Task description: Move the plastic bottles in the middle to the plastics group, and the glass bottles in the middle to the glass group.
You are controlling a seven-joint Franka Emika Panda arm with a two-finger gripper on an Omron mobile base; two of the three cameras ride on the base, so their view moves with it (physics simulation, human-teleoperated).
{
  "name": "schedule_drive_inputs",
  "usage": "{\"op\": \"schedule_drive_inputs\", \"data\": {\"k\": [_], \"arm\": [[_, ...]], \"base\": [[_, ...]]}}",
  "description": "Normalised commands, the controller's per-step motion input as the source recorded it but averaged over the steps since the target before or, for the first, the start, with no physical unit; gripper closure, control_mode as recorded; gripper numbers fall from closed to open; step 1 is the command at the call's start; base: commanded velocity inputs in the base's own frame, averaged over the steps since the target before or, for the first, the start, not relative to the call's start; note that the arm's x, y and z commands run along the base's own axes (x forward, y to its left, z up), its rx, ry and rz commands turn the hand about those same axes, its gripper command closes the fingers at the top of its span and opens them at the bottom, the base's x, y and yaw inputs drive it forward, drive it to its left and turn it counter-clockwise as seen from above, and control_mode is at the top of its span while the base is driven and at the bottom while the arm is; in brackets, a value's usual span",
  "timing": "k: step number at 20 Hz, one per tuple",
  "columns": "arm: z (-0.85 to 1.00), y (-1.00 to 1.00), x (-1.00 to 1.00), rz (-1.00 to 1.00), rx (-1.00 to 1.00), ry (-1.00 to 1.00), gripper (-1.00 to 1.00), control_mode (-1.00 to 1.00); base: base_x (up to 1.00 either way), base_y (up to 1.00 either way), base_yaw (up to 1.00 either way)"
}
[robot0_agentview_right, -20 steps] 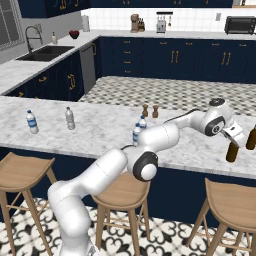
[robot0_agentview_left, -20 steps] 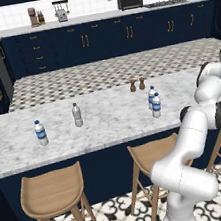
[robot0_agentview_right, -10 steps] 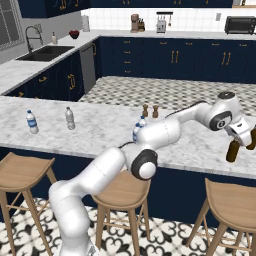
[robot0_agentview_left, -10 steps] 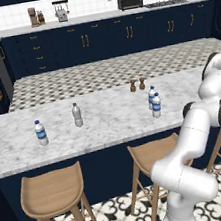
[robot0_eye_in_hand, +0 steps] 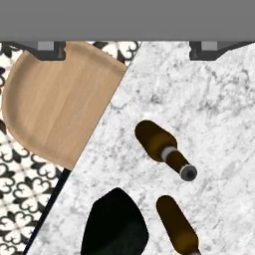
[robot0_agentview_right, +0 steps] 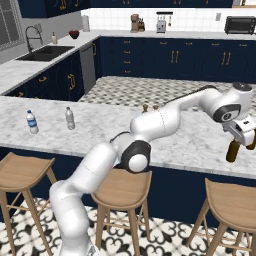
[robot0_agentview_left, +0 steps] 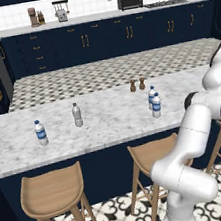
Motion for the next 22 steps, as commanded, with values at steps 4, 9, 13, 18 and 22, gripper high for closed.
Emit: {"op": "schedule_drive_inputs", "data": {"k": [4, 9, 13, 18, 22], "arm": [[0.01, 0.7, -0.31, 0.05, 0.0, -0.04, -1.0, -1.0], [-0.11, 0.83, -0.5, 0.14, -0.05, -0.01, -1.0, -1.0], [-0.05, 1.0, -0.32, 0.22, -0.11, 0.0, -1.0, -1.0], [-0.18, 1.0, 0.02, 0.28, -0.21, -0.02, -1.0, -1.0], [-0.22, 1.0, 0.17, 0.38, -0.23, 0.0, -1.0, -1.0]], "base": [[0.0, 0.0, 0.0], [0.0, 0.0, 0.0], [0.0, 0.0, 0.0], [0.0, 0.0, 0.0], [0.0, 0.0, 0.0]]}}
